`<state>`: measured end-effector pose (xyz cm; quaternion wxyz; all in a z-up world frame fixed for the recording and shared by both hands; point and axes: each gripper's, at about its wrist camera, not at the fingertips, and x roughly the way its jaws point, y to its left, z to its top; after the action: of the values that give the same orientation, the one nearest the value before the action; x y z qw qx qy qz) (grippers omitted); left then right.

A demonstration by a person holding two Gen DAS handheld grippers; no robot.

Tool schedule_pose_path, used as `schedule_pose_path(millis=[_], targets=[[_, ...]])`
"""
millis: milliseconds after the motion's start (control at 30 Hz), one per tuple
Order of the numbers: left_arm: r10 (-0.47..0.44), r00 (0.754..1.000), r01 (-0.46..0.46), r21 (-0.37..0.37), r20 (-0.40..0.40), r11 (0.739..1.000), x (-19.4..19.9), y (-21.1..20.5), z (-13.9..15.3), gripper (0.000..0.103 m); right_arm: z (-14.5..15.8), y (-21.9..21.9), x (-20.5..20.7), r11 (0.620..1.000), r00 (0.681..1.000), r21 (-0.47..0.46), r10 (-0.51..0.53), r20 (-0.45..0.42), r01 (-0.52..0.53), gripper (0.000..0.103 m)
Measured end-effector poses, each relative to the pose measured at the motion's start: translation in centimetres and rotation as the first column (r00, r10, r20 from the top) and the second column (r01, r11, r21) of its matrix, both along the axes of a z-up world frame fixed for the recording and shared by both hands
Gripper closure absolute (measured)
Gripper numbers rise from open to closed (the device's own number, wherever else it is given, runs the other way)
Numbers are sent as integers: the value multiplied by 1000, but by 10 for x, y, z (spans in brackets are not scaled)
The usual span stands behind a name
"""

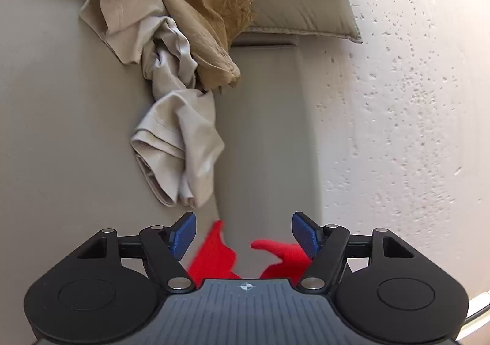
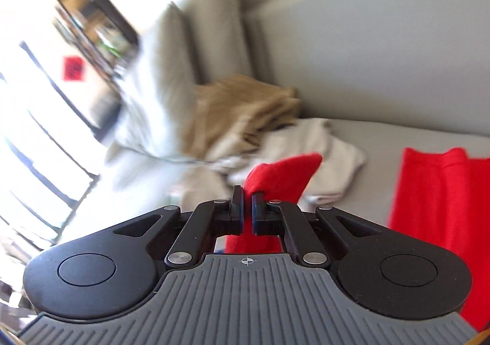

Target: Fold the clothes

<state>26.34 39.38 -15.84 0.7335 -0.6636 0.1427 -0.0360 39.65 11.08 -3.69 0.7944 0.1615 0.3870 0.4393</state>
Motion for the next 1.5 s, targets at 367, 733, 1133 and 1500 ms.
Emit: schedule_pose_path(millis=[367,733,1133,1500], targets=[[-188,931,259,-205,314,944,24,-28,1,36,12,-33,-31,958,985,279,108,-132,-67,98],[-96,953,98,6,289,995,18,-35,50,98,-6,-33,-31,980,984,192,87,-155,-56,97],[519,790,-612,420,325,670,-135,-15,166,100,78,-54,-70,994,988,-78,-72,137,83,61],[757,530,-819,461,383,341,-199,-15,203,102,97,-87,-86,975,971,-135,-149,187,175,60]])
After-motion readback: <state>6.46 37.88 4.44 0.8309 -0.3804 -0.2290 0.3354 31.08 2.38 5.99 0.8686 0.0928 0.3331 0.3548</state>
